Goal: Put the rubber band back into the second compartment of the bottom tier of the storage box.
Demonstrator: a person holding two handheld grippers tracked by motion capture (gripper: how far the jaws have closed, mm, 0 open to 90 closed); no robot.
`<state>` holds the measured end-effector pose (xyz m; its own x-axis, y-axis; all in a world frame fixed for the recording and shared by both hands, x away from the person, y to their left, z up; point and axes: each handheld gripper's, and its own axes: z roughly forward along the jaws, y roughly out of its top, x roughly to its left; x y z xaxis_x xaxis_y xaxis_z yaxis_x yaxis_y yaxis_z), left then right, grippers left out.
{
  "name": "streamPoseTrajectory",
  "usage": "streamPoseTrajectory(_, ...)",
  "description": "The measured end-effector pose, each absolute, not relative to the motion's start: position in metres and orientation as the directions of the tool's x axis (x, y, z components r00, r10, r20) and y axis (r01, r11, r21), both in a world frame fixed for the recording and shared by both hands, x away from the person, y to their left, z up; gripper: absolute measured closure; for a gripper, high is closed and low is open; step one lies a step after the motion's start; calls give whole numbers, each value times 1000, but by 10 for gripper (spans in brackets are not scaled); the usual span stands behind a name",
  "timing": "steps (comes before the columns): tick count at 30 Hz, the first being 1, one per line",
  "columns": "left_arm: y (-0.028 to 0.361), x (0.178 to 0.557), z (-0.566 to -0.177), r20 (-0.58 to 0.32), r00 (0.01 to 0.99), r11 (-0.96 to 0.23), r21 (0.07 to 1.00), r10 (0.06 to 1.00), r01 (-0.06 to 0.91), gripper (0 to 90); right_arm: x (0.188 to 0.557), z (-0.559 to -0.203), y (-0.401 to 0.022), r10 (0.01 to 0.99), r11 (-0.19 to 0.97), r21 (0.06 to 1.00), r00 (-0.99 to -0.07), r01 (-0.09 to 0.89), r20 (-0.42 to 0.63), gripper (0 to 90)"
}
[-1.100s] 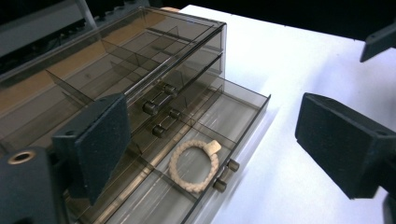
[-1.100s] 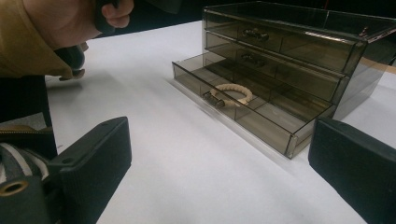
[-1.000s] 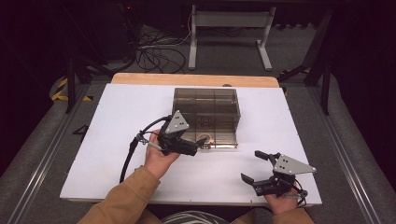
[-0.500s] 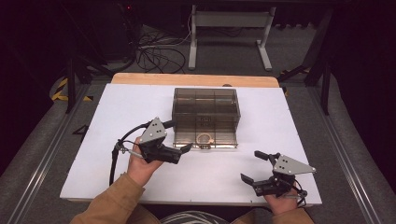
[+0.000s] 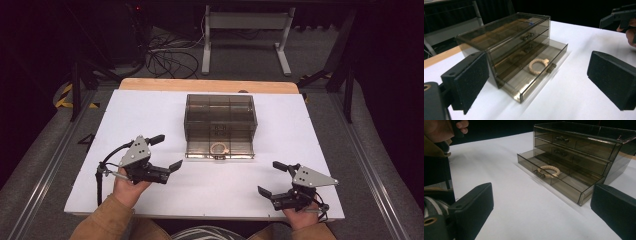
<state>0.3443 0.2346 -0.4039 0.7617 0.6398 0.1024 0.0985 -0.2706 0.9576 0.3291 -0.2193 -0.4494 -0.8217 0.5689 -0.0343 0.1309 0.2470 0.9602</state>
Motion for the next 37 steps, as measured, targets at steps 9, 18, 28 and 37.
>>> streamPoseTrajectory(9, 264, 333, -418, 74, 751, -234, 966, 656, 109, 43, 330, -450, -219, 562, 247, 960, -826, 129, -34, 42)
streamPoseTrajectory(18, 290, 324, -436, 36, 732, -206, 968, 680, 143, 39, 330, -450, -219, 568, 247, 961, -823, 127, -37, 34)
streamPoseTrajectory(28, 315, 313, -460, 37, 717, -230, 958, 696, 174, 21, 330, -450, -219, 565, 251, 959, -824, 130, -36, 34)
streamPoseTrajectory(37, 321, 316, -457, -11, 706, -200, 956, 708, 215, 17, 330, -451, -219, 564, 253, 958, -825, 134, -34, 34)
